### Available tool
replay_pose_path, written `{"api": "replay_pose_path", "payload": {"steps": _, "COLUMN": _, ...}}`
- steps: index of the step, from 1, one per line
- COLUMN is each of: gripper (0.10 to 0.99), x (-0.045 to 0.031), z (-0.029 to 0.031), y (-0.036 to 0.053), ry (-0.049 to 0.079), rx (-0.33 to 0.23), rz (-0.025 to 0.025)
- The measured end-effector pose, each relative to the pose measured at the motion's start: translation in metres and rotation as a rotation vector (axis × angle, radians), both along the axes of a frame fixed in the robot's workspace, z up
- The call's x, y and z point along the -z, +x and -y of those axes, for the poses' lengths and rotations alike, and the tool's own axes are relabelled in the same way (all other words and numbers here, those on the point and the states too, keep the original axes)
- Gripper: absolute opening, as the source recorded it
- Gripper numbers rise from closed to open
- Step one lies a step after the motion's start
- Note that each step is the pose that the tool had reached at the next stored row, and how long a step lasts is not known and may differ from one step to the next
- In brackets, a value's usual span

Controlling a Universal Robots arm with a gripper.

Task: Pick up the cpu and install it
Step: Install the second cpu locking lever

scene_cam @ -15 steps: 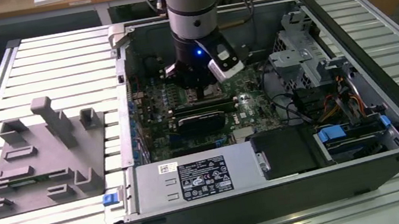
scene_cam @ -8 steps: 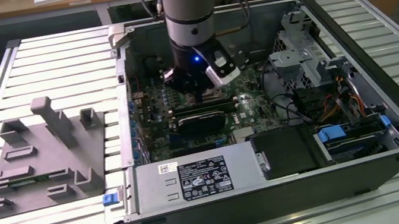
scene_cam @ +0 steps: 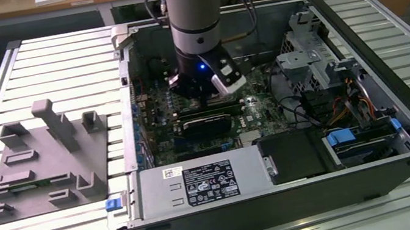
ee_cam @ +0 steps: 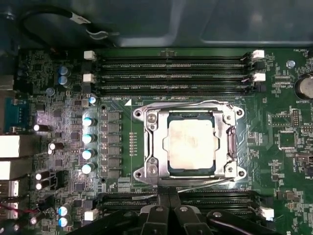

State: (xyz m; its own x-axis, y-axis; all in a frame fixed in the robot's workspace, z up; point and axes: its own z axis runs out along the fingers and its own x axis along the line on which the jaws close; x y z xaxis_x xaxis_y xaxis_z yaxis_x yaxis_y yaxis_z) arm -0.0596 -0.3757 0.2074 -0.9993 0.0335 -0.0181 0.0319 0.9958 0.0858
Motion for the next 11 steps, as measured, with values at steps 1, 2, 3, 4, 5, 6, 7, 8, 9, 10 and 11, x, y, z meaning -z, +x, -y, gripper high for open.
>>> {"api": "replay_pose_path", "payload": {"steps": 1, "gripper": 0.106, "x": 0.0002, "z": 0.0019, "y": -0.0005, "ry": 0.004, "rx": 0.000, "rz": 0.0001}}
{"api": "replay_pose_path", "payload": {"steps": 2, "gripper": 0.106, "x": 0.0003, "z": 0.0037, "y": -0.0013, "ry": 0.008, "rx": 0.000, "rz": 0.0001}}
{"api": "replay_pose_path", "payload": {"steps": 3, "gripper": 0.106, "x": 0.0003, "z": 0.0054, "y": -0.0022, "ry": 0.014, "rx": 0.000, "rz": 0.0001}}
{"api": "replay_pose_path", "payload": {"steps": 4, "gripper": 0.106, "x": 0.0003, "z": 0.0067, "y": -0.0033, "ry": 0.020, "rx": 0.000, "rz": 0.0000}}
{"api": "replay_pose_path", "payload": {"steps": 5, "gripper": 0.106, "x": 0.0003, "z": 0.0079, "y": -0.0044, "ry": 0.026, "rx": 0.000, "rz": 0.0001}}
{"api": "replay_pose_path", "payload": {"steps": 6, "gripper": 0.106, "x": 0.0004, "z": 0.0096, "y": -0.0063, "ry": 0.036, "rx": 0.000, "rz": 0.0002}}
{"api": "replay_pose_path", "payload": {"steps": 7, "gripper": 0.106, "x": 0.0007, "z": 0.0116, "y": -0.0083, "ry": 0.050, "rx": 0.000, "rz": 0.0003}}
{"api": "replay_pose_path", "payload": {"steps": 8, "gripper": 0.106, "x": 0.0010, "z": 0.0123, "y": -0.0088, "ry": 0.058, "rx": 0.000, "rz": 0.0003}}
{"api": "replay_pose_path", "payload": {"steps": 9, "gripper": 0.106, "x": 0.0016, "z": 0.0129, "y": -0.0092, "ry": 0.068, "rx": 0.000, "rz": 0.0004}}
{"api": "replay_pose_path", "payload": {"steps": 10, "gripper": 0.106, "x": 0.0021, "z": 0.0134, "y": -0.0095, "ry": 0.077, "rx": 0.000, "rz": 0.0002}}
{"api": "replay_pose_path", "payload": {"steps": 11, "gripper": 0.106, "x": 0.0027, "z": 0.0136, "y": -0.0097, "ry": 0.085, "rx": 0.000, "rz": 0.0001}}
